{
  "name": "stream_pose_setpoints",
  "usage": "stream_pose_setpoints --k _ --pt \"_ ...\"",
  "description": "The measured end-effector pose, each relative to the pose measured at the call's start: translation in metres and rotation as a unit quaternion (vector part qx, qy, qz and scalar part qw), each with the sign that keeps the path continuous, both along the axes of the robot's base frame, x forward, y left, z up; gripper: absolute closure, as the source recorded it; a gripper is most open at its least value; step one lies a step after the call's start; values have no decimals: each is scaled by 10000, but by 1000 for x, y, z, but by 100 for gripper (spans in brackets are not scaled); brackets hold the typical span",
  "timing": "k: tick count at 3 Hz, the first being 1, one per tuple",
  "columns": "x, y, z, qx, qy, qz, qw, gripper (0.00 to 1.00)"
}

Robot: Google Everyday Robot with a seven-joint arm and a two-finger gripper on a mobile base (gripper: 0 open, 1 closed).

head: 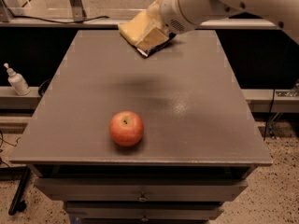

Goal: Move sponge near apple

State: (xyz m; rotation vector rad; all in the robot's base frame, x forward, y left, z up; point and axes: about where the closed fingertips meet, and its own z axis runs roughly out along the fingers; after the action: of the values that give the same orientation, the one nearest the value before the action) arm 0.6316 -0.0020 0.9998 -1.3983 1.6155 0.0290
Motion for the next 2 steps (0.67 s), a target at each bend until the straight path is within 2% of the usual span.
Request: stream_pose_setpoints --k 1,2 --pt "-20 -46 -10 114 -78 -82 9999 100" --pt "-47 -88 -31 195 -18 -80 9998 100"
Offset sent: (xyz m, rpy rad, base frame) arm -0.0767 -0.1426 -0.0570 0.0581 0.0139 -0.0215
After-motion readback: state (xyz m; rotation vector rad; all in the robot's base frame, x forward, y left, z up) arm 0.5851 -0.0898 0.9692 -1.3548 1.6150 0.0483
